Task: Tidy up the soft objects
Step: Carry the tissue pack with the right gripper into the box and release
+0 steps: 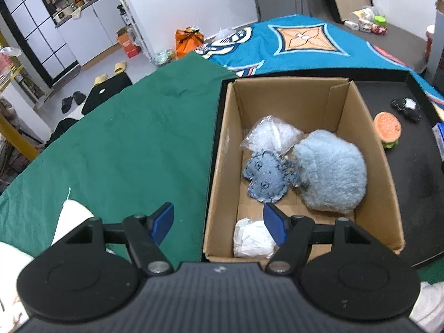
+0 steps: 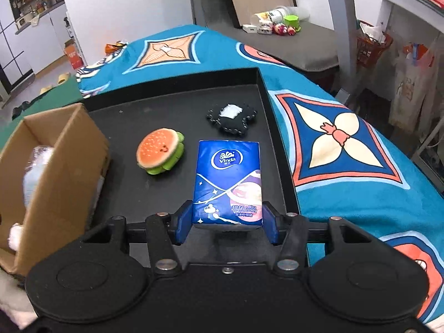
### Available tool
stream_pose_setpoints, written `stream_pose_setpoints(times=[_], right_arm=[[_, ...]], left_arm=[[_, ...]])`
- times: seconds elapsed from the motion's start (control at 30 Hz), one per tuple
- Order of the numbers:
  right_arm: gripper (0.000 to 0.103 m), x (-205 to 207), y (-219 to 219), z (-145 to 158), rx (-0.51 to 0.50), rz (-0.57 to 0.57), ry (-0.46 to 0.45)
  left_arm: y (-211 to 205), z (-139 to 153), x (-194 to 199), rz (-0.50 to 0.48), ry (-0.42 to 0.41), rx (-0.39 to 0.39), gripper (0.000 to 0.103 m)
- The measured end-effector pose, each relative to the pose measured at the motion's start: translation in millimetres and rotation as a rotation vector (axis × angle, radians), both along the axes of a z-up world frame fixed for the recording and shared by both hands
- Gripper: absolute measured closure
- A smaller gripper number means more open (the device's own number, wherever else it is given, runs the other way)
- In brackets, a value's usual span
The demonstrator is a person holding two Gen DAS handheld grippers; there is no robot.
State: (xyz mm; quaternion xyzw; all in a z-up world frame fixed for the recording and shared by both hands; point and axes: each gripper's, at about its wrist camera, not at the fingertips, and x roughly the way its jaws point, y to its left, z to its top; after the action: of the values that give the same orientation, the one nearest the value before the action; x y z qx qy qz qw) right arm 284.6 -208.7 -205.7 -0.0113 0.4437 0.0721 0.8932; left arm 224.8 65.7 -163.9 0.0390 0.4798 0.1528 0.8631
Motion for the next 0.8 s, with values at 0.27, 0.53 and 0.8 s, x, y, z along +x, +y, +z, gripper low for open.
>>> stream_pose_setpoints(times=[0.27, 0.53, 0.8], right_arm=[[0.052, -14, 12, 24, 0.023, 0.020, -0.038], [0.052, -28, 34, 50, 0.047, 0.070, -0.091], [0.052, -39, 63, 74, 0.095, 0.132, -0.102]], left_arm=[[11, 5, -4, -0.009, 0.018, -0.056, 0.033], [25, 3, -10, 0.024, -0.018, -0.125, 0.034], [31, 2, -15, 0.017, -0.041, -0.175, 0.037]])
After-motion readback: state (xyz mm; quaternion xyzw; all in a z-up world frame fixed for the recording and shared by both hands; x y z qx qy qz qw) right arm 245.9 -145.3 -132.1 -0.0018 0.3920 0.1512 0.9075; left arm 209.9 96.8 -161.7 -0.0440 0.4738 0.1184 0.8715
